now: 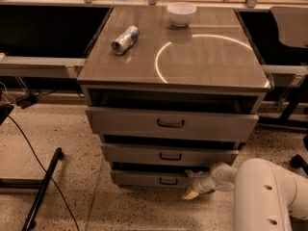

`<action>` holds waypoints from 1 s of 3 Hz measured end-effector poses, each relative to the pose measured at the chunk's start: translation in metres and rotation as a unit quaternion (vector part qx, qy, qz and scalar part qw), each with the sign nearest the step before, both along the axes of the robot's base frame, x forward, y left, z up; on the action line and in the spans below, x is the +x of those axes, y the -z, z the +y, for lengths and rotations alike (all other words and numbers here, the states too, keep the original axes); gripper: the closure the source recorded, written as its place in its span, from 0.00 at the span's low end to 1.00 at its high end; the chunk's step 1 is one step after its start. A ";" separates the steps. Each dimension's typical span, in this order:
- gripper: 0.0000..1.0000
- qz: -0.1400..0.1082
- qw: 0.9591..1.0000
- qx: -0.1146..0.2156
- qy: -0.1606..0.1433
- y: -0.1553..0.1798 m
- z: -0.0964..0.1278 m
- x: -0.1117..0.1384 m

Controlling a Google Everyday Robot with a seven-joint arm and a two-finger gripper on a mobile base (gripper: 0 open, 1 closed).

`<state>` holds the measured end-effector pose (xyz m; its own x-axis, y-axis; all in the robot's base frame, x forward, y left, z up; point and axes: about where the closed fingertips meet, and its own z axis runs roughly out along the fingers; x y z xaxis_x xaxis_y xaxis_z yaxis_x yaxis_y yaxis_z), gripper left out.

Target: Open bottom drawer

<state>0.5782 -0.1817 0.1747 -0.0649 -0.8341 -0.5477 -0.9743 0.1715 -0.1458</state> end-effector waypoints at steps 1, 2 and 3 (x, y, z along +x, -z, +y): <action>0.29 -0.004 1.000 -0.004 0.005 0.002 0.000 0.003; 0.31 -0.022 1.000 -0.002 0.003 -0.014 0.002 -0.014; 0.32 -0.013 1.000 -0.004 -0.007 -0.018 0.005 -0.057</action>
Offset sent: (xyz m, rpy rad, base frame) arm -0.0366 0.0018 0.0405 -0.0015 -0.0981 0.0000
